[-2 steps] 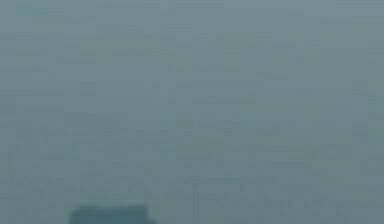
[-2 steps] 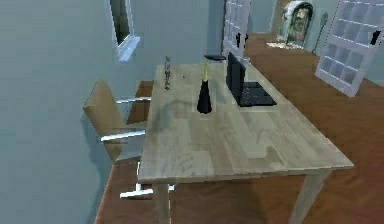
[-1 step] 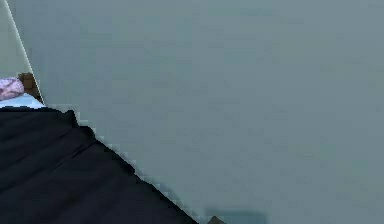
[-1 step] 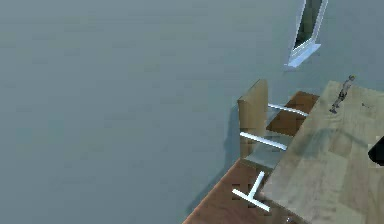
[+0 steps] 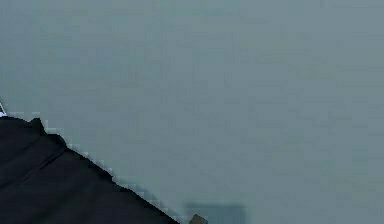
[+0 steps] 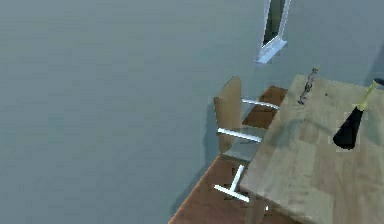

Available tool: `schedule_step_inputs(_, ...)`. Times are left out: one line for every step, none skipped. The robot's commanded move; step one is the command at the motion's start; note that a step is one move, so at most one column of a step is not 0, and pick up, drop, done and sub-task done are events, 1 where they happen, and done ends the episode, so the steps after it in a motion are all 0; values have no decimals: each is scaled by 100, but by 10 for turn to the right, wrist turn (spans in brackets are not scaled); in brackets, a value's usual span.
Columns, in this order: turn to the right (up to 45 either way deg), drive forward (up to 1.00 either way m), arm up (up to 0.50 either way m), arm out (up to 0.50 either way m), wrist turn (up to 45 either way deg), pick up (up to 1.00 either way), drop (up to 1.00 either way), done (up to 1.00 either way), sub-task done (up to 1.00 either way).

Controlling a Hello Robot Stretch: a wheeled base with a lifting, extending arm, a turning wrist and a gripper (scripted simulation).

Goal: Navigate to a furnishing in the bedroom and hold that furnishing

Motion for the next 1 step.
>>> schedule_step_inputs(450,0,0,0,0,0,0,0,0)
